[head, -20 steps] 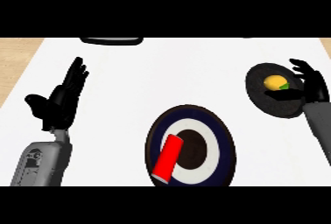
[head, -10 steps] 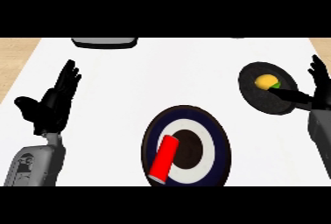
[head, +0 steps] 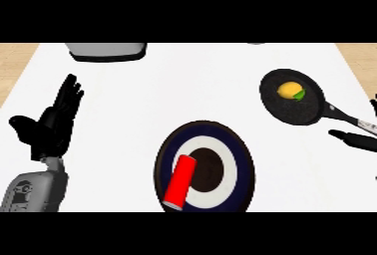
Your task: Pick the lemon from the plate and place it in the pan
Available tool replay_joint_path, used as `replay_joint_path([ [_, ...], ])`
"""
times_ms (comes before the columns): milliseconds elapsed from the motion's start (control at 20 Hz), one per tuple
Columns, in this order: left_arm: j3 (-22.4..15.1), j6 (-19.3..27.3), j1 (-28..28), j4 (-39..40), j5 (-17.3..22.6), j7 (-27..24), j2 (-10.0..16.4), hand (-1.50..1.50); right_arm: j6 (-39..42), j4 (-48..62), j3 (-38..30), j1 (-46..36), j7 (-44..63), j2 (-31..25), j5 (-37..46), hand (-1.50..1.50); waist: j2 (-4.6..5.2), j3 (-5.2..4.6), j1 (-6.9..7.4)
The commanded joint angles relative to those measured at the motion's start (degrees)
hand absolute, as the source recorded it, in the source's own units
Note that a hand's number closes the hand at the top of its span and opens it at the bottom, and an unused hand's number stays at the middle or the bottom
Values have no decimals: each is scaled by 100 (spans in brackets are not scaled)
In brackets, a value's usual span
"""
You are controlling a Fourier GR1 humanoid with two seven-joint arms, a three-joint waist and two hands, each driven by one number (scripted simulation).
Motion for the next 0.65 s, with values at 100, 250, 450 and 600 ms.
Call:
replay_joint_path([
  [100,94,35,-290,70,15,280,104,0,672,-1567,48,1557,-100,216,-404,-150,-7,-6,-96],
  [250,20,-4,46,-107,-2,98,36,0,848,-2862,52,2197,600,328,-666,-150,-23,-14,-105],
  [450,176,-236,134,-307,231,215,216,0,823,-4665,260,3132,1475,850,-828,-150,10,-8,10],
  [600,48,-123,100,-215,77,32,79,0,811,-5979,277,3887,2001,973,-861,-150,26,-6,7],
])
